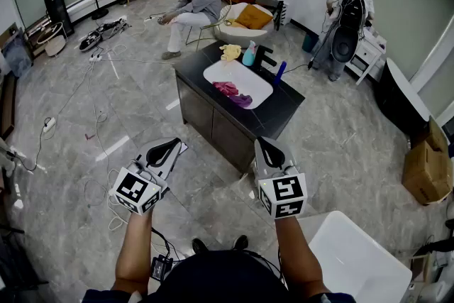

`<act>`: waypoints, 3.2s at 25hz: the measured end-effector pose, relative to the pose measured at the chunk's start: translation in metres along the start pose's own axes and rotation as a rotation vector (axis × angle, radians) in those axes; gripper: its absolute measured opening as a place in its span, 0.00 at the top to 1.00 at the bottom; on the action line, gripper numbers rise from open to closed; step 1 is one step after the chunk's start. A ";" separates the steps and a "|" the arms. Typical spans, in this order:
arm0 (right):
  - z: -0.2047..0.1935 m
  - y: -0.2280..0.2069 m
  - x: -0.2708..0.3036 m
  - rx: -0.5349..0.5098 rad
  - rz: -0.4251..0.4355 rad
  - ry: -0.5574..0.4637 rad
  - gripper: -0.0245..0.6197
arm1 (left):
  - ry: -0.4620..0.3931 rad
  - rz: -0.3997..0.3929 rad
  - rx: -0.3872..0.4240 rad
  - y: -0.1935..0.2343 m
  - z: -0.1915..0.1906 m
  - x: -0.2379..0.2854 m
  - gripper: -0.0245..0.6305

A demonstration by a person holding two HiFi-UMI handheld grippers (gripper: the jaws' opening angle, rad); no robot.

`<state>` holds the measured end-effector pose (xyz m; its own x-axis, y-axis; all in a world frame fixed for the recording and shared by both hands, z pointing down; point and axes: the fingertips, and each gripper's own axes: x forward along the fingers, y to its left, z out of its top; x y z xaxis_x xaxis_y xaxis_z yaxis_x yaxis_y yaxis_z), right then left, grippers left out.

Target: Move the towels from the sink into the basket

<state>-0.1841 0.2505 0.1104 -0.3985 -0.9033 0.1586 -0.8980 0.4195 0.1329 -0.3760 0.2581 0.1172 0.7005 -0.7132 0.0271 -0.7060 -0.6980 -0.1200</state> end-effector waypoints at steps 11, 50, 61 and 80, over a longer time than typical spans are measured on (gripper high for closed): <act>0.008 0.019 0.025 -0.007 -0.023 0.007 0.95 | -0.017 -0.008 -0.002 0.035 -0.003 -0.010 0.95; -0.041 -0.229 0.316 0.080 0.076 0.018 0.95 | 0.135 0.047 -0.002 0.170 -0.051 0.305 0.95; -0.047 -0.255 0.353 0.087 -0.008 0.043 0.95 | 0.103 -0.044 -0.006 0.224 -0.062 0.370 0.95; 0.009 -0.222 0.513 0.080 -0.236 0.074 0.95 | 0.017 -0.282 -0.005 0.422 -0.058 0.431 0.95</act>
<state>-0.1910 -0.3067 0.1530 -0.1639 -0.9652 0.2039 -0.9776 0.1866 0.0971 -0.3787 -0.3476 0.1361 0.8674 -0.4919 0.0750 -0.4842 -0.8691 -0.1006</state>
